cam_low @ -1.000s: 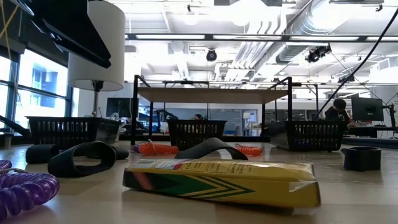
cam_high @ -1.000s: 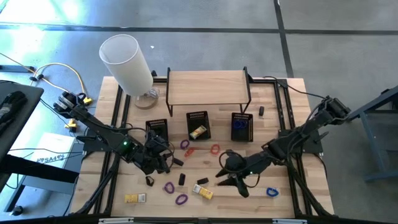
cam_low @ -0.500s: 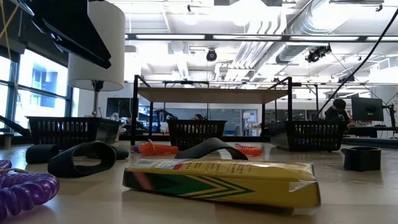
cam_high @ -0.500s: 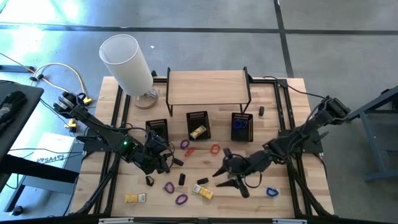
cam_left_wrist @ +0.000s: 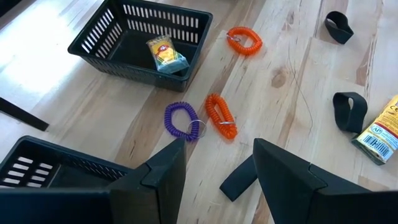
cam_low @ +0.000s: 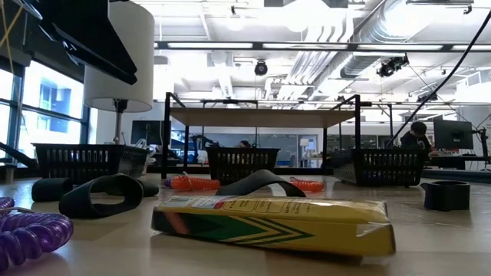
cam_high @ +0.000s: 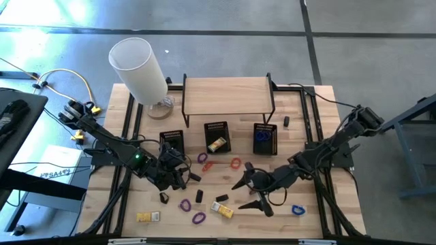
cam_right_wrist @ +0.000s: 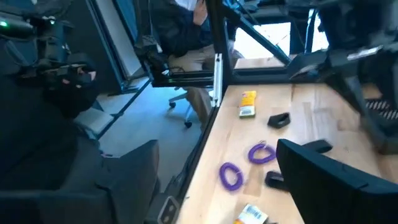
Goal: Pick & Place Office Desk Supplies
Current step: Put the black rubber band into the left black bin
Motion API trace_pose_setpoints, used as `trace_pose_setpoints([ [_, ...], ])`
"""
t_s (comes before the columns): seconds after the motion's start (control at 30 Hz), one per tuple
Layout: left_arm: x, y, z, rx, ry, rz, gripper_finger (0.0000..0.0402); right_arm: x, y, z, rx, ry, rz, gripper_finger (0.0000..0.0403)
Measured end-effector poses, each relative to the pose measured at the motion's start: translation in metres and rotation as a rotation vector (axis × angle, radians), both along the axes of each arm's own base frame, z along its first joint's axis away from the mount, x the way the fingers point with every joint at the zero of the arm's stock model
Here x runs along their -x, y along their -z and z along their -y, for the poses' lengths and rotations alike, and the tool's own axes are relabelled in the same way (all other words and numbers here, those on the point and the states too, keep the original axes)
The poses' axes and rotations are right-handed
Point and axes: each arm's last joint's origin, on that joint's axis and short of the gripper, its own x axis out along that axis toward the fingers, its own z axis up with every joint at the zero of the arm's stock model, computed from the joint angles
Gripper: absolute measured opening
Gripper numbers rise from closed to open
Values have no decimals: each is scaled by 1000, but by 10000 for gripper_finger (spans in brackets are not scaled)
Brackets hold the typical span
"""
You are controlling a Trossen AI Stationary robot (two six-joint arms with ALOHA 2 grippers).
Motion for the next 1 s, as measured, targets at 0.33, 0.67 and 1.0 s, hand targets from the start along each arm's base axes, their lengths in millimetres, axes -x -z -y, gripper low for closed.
trace_pose_setpoints([
  [0.33, 0, 0, 0, -10, 6, -5, 178, 23, 21, -19, 93, -60, -211, 309],
  [0.67, 0, 0, 0, -11, 4, -4, 178, 42, 51, -8, 232, 97, -495, 277],
  [1.0, 0, 0, 0, -9, 3, -3, 178, 59, 98, 3, 157, 188, -630, 257],
])
